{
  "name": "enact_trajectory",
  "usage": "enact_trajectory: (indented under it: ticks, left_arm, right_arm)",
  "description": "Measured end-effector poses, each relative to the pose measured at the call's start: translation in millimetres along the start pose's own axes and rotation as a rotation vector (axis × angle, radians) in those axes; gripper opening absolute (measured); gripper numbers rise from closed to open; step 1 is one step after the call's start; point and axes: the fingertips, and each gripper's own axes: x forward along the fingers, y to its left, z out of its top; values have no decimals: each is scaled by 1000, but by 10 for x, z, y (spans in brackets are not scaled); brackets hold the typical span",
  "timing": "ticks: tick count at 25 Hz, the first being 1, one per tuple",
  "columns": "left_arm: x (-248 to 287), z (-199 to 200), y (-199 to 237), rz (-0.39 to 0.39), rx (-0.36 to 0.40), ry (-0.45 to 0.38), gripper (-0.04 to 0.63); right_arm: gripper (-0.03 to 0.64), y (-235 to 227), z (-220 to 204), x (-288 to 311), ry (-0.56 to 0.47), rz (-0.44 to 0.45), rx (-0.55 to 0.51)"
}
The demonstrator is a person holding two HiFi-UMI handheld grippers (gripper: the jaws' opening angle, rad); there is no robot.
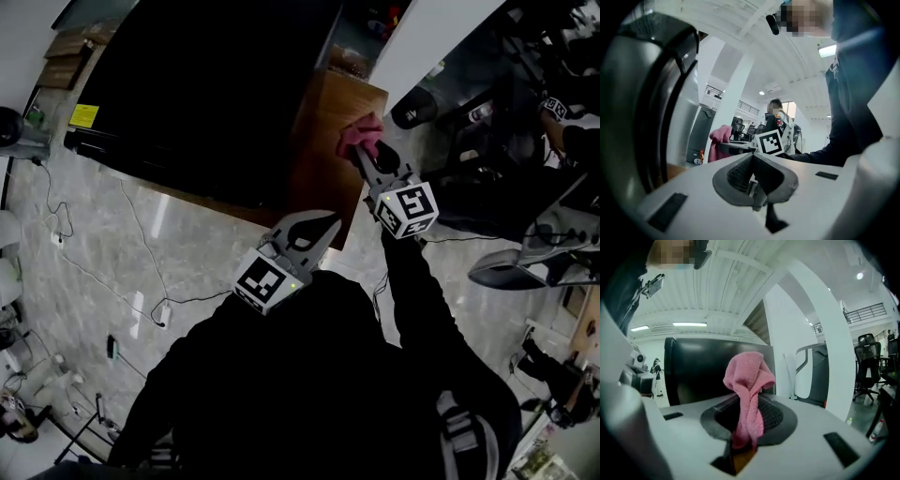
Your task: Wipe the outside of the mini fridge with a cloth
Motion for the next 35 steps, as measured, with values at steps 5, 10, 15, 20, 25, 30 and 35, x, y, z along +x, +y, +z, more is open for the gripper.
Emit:
enact_trajectory:
  ticks: [5,10,15,20,25,30,35]
  left_arm:
    - [-724,288,-212,-61,20,-13,6]
    - [-1492,782,-165,-29,53,-74,6]
    - [-2241,1415,119,43,139,-137,6]
    - [-2553,2009,513,119,215,-167,6]
    - [-2594,2595,995,204,281,-182,6]
    - [-2808,2956,1566,292,267,-189,6]
    - [-2811,3306,2208,321,319,-167,6]
  right_arm:
    - [87,677,630,-338,-24,-6,-35]
    - [87,1308,1522,-469,-105,20,-133]
    - [87,1912,2206,-238,-137,74,-251]
    - [87,2140,2661,171,-123,151,-361]
    - [87,2161,2976,813,-50,260,-445]
    - [87,2218,3089,1602,78,317,-474]
    - [88,2078,3176,2380,213,312,-503]
